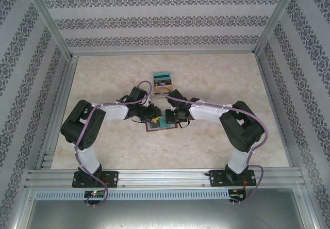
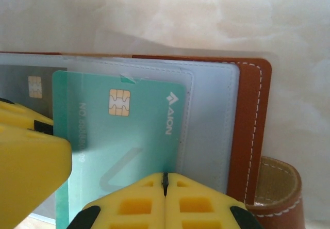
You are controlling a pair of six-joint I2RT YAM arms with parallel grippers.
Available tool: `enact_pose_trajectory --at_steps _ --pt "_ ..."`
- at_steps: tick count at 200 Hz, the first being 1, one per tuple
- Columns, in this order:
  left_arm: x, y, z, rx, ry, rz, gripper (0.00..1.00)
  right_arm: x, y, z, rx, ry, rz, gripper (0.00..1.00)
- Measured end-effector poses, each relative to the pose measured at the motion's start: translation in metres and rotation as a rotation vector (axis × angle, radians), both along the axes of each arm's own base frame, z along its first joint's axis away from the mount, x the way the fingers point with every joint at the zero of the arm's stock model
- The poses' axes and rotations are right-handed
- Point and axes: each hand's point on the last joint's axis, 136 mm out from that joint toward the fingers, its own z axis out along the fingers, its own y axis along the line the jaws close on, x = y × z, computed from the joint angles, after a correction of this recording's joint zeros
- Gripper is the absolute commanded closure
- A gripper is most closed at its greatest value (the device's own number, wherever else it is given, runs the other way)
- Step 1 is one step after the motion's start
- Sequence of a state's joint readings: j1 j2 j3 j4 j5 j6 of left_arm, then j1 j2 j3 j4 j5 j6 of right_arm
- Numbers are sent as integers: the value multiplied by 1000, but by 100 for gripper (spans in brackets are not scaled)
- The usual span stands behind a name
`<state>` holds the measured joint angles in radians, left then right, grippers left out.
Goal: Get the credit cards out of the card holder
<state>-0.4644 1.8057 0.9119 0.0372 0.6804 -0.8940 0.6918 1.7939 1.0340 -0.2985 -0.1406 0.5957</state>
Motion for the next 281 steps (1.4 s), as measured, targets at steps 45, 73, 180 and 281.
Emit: enact_pose_trajectory --at_steps 45,73,180,281 --pt "-2 1 -2 3 3 -3 78 0 0 0 2 1 1 92" --pt "-6 4 -7 7 17 -5 78 0 0 0 2 1 1 92" --pt "-14 7 -8 0 24 -17 100 0 1 -1 2 2 1 92" --pt "-11 36 8 -5 -9 43 100 0 1 -2 2 4 0 92"
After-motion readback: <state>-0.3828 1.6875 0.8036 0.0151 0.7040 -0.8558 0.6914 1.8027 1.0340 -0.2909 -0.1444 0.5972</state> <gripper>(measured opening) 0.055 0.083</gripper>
